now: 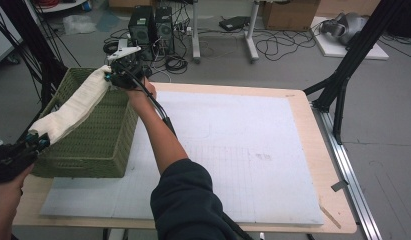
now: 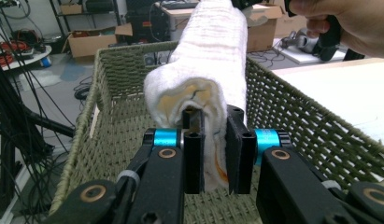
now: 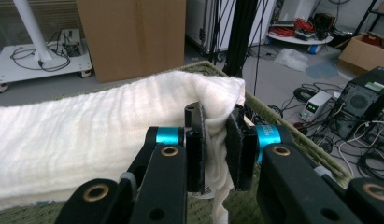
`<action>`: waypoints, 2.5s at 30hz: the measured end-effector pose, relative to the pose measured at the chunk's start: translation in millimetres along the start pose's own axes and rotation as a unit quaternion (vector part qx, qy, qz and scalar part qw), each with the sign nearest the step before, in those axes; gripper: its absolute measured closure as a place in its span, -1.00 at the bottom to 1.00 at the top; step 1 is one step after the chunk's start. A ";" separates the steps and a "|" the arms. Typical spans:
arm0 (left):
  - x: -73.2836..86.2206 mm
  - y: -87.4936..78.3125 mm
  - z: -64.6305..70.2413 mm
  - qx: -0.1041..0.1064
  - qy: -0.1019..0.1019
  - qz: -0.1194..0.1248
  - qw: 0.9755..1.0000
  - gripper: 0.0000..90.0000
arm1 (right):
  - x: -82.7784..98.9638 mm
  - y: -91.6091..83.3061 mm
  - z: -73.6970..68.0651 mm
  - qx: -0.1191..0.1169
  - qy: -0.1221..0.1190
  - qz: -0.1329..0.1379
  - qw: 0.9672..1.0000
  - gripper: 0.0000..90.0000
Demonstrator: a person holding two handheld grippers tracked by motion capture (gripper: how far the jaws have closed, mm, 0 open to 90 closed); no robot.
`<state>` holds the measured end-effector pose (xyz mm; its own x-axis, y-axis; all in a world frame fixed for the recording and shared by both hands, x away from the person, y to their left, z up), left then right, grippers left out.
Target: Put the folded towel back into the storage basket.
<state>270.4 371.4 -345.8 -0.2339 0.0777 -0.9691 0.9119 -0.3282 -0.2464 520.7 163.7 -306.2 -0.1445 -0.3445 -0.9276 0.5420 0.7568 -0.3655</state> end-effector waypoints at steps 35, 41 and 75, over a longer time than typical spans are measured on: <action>-12.4 17.8 20.7 0.046 -0.059 0.030 0.997 -0.39 | 45.2 -90.6 53.7 0.025 0.053 0.000 0.998 -0.50; -16.2 40.1 45.1 0.078 -0.042 0.024 0.996 -0.48 | 66.0 -131.9 73.3 0.045 0.050 0.003 0.998 -0.66; -4.2 143.0 212.8 0.281 0.028 0.019 0.959 -0.45 | 227.0 -385.5 97.0 0.179 0.079 -0.016 0.981 -0.75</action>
<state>330.0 123.8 -375.7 -0.1714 0.1010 -0.9800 0.5899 -0.7862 -0.1843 359.3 -260.1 -368.3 -0.2767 -0.2534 -0.9269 0.7864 0.4946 -0.3700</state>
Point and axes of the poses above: each handheld gripper's, and its own axes: y roughly forward along the jaws, x roughly out of its underside, z roughly to its right, the point moved 4 cm from there along y, roughly forward along the jaws, and after that the axes turned 4 degrees about x, right-handed, at the moved point
